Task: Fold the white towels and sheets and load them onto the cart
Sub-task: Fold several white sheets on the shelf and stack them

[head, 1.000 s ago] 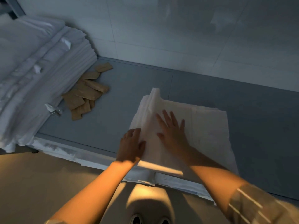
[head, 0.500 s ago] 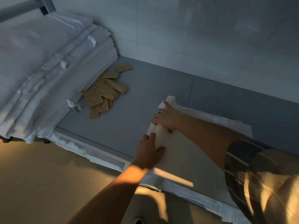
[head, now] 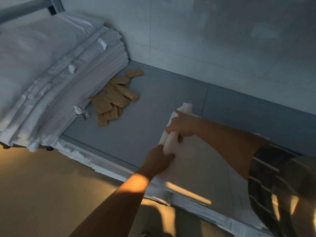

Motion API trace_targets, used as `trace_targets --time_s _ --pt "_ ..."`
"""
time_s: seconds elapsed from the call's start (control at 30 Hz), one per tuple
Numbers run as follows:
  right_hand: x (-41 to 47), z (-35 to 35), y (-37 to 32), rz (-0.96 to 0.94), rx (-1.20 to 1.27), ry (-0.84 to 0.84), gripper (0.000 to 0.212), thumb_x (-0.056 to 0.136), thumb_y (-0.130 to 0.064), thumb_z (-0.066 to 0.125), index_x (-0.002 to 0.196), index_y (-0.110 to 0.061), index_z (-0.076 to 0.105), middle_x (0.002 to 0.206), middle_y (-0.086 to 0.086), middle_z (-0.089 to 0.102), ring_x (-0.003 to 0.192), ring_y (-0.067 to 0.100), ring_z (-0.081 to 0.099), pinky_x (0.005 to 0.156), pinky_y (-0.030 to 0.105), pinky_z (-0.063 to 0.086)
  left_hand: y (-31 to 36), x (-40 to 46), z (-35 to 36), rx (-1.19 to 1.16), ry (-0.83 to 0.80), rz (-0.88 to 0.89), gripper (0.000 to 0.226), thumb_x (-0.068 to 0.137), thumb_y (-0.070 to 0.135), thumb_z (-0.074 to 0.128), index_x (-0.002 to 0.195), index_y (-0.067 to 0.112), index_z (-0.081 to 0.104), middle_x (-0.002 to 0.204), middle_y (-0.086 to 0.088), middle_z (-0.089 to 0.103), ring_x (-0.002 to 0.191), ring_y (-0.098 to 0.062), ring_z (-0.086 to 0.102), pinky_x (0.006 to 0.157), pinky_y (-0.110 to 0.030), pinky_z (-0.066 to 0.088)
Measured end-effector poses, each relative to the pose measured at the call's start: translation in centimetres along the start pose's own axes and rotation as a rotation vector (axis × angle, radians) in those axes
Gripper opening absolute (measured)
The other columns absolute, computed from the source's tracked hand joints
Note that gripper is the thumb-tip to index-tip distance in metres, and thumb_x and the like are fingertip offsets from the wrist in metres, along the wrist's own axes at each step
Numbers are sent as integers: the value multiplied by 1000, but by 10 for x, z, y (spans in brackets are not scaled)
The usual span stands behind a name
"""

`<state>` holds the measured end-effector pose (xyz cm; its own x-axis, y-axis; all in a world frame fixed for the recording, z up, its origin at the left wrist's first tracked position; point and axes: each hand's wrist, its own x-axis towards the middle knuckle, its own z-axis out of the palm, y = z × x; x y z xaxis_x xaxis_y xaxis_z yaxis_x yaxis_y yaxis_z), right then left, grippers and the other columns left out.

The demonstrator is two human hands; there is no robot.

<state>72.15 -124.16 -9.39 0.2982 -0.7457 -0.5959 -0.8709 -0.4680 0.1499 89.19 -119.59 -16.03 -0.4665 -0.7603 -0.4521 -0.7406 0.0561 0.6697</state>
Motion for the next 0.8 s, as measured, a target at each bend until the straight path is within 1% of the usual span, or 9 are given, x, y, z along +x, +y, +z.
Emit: trace_targets --time_s 0.1,0.17,0.27,0.33,0.43,0.5,0.6,0.7,0.8 --pt "6 -2 1 32 -6 98 34 83 -39 67 114 -29 56 117 -5 63 119 18 50 114 54 9 -5 6 -12 -94 3 -29 36 87 36 62 113 11 55 114 -10 60 93 -22 53 74 -29 37" --pt "9 9 -4 85 3 168 38 81 -41 67 116 -31 56 122 -5 59 124 19 45 112 59 8 -8 8 -14 -36 -1 -60 39 89 35 61 116 8 52 117 -12 59 96 -24 54 74 -28 35" --pt "9 28 -15 241 155 287 78 75 -40 73 143 -30 35 153 4 28 145 23 14 111 65 -1 -11 0 -2 32 119 -27 44 89 35 60 117 5 44 116 -16 57 105 -32 57 75 -30 39" --pt "4 39 -22 364 280 476 98 75 -39 75 152 -27 15 160 7 8 148 24 0 112 61 -5 -11 -7 7 37 212 64 56 89 38 58 130 8 35 122 -15 50 107 -34 56 82 -36 45" --pt "-6 67 -40 420 469 754 76 90 -35 60 151 -17 19 159 5 15 148 21 9 116 58 6 -13 -11 17 313 329 218 75 92 46 45 151 20 6 147 -12 30 127 -33 41 96 -44 41" --pt "-8 86 -55 447 563 675 64 99 -38 41 152 -19 13 161 -1 6 148 19 8 116 56 8 -14 -11 21 517 354 294 75 91 52 32 152 27 -4 157 -11 14 140 -34 23 106 -48 30" --pt "0 100 -58 529 514 501 61 100 -50 23 152 -31 -2 159 -12 -8 148 19 0 116 55 3 -19 -4 23 560 249 242 76 91 61 22 150 29 -12 161 -6 -3 146 -32 6 113 -54 15" --pt "-4 113 -36 709 599 406 61 97 -57 13 150 -35 -9 159 -10 -13 147 18 -9 117 54 -4 -21 5 21 520 159 136 82 88 68 25 149 29 -15 160 -7 5 139 -32 28 108 -56 26" --pt "-33 139 -10 962 681 262 60 98 -55 9 151 -33 -6 160 -5 -11 147 18 -9 115 57 -4 -19 7 20 478 158 109 81 87 70 24 148 32 -12 150 -10 26 124 -32 46 100 -53 36"
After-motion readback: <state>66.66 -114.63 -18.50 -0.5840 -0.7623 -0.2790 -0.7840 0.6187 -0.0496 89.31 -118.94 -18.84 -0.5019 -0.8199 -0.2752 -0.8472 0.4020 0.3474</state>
